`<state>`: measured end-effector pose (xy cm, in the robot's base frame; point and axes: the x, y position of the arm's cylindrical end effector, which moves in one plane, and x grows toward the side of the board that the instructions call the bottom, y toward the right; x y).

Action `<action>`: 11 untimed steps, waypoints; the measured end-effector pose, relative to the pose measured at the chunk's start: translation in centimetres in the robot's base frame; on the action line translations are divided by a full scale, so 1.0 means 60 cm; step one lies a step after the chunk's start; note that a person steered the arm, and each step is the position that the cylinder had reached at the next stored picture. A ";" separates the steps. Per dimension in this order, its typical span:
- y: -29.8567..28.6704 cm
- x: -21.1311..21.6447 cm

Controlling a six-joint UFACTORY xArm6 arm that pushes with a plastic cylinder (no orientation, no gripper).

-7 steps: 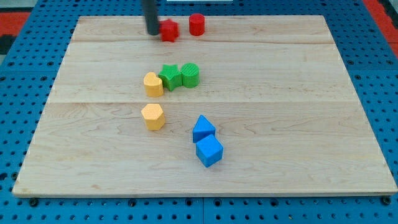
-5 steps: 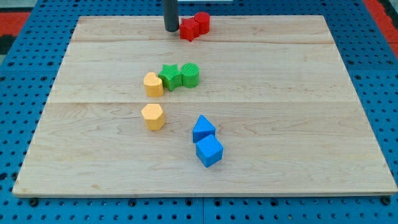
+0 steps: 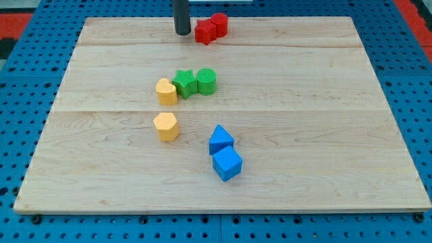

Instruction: Place the green blocks to the right center

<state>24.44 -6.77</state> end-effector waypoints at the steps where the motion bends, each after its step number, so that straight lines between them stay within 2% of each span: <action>1: 0.005 0.085; 2: -0.033 0.097; 3: -0.035 0.161; 4: -0.035 0.166; 5: 0.002 0.207; 8: -0.014 0.269; 9: 0.018 0.290; 11: 0.171 0.354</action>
<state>45.69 3.52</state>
